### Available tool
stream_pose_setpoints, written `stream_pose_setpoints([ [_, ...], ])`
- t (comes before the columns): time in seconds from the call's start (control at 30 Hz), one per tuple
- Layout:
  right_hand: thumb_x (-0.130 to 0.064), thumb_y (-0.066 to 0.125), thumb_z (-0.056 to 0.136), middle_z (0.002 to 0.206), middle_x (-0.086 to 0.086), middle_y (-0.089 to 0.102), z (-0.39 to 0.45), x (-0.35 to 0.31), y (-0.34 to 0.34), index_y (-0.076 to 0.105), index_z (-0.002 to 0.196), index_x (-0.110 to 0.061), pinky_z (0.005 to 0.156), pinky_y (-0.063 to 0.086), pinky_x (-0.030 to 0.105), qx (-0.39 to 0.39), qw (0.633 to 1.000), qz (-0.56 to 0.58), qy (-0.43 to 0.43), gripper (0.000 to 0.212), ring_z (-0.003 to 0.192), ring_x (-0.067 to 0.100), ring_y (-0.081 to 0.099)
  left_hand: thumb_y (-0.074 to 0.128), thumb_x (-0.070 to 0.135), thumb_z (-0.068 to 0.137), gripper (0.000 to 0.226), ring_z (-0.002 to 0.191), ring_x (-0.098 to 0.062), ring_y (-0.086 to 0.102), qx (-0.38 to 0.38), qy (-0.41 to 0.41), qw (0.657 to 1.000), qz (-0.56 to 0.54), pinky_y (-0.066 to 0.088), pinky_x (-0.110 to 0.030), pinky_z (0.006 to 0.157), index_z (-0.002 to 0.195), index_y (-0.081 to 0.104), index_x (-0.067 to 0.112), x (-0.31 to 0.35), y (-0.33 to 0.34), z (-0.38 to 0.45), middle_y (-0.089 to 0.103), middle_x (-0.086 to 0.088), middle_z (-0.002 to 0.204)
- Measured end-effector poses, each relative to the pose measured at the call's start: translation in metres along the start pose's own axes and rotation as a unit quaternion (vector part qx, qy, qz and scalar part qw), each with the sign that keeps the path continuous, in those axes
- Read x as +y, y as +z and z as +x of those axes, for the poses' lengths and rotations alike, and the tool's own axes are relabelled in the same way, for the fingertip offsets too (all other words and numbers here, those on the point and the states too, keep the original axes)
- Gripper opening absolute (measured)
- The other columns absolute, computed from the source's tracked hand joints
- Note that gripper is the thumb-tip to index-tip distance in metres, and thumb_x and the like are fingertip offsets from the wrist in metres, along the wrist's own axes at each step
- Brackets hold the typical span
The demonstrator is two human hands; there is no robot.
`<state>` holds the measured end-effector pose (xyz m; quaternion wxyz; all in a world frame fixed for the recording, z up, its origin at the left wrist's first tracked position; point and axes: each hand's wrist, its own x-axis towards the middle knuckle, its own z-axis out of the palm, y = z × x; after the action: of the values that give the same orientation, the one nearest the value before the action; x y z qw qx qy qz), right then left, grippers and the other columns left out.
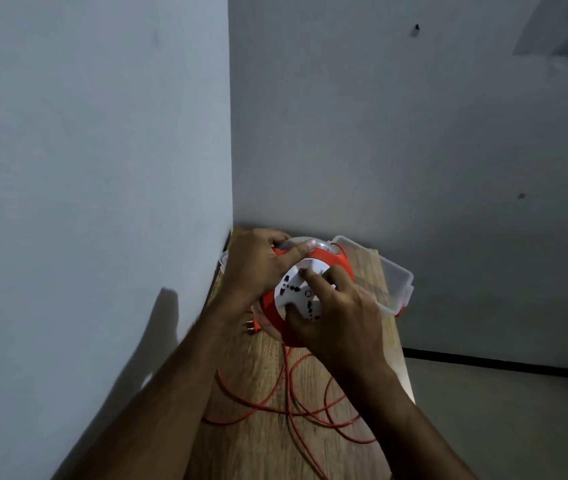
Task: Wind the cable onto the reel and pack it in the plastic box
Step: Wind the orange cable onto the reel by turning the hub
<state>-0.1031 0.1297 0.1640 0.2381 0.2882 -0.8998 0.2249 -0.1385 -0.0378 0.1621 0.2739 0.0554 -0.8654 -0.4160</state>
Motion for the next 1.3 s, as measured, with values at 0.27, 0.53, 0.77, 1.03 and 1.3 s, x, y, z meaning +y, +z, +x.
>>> stream_pose_setpoints([
  [0.27, -0.036, 0.088, 0.076, 0.09, -0.012, 0.058, 0.022, -0.029, 0.007, 0.051, 0.108, -0.009, 0.061, 0.035, -0.009, 0.138, 0.951, 0.203, 0.186, 0.056, 0.085, -0.027, 0.054, 0.069, 0.065, 0.083, 0.047, 0.07, 0.012, 0.066, 0.029, -0.032, 0.999, -0.031, 0.047, -0.006, 0.052, 0.087, 0.081, 0.02, 0.0, -0.012, 0.005, 0.077, 0.011, 0.077],
  [0.53, -0.021, 0.078, 0.078, 0.111, 0.009, 0.067, -0.001, -0.008, -0.011, 0.07, 0.112, -0.013, 0.088, 0.056, 0.042, 0.024, 0.997, 0.017, -0.069, 0.035, 0.103, 0.027, 0.066, 0.062, 0.071, 0.082, 0.054, 0.07, 0.01, 0.067, 0.018, -0.042, 0.998, -0.037, 0.049, -0.006, 0.056, 0.092, 0.081, 0.022, -0.003, -0.015, 0.002, 0.076, 0.014, 0.082],
  [0.77, -0.029, 0.092, 0.064, 0.126, 0.017, 0.06, -0.003, -0.015, 0.001, 0.066, 0.127, -0.02, 0.092, 0.05, 0.053, -0.041, 0.995, -0.066, -0.061, 0.069, 0.115, 0.038, 0.061, 0.065, 0.067, 0.083, 0.05, 0.066, 0.01, 0.065, 0.01, -0.04, 0.999, -0.03, 0.045, -0.005, 0.058, 0.093, 0.081, 0.02, -0.008, -0.02, 0.001, 0.067, 0.021, 0.074],
  [1.03, -0.048, 0.071, 0.075, 0.114, 0.015, 0.06, 0.007, -0.02, 0.016, 0.064, 0.131, -0.021, 0.086, 0.053, 0.053, -0.031, 0.996, -0.027, -0.084, 0.062, 0.103, 0.032, 0.061, 0.067, 0.064, 0.085, 0.046, 0.063, 0.01, 0.062, 0.02, -0.042, 0.999, -0.005, 0.046, -0.008, 0.06, 0.096, 0.081, 0.022, -0.013, -0.036, -0.001, 0.079, 0.007, 0.09],
  [1.3, -0.052, 0.075, 0.082, 0.095, 0.01, 0.076, 0.018, -0.035, 0.025, 0.07, 0.11, -0.007, 0.068, 0.059, 0.031, 0.039, 0.992, 0.067, 0.104, 0.053, 0.079, 0.024, 0.072, 0.067, 0.065, 0.084, 0.047, 0.063, 0.006, 0.063, 0.033, -0.042, 0.999, 0.008, 0.052, -0.015, 0.061, 0.089, 0.081, 0.021, -0.013, -0.032, -0.002, 0.079, 0.005, 0.086],
])
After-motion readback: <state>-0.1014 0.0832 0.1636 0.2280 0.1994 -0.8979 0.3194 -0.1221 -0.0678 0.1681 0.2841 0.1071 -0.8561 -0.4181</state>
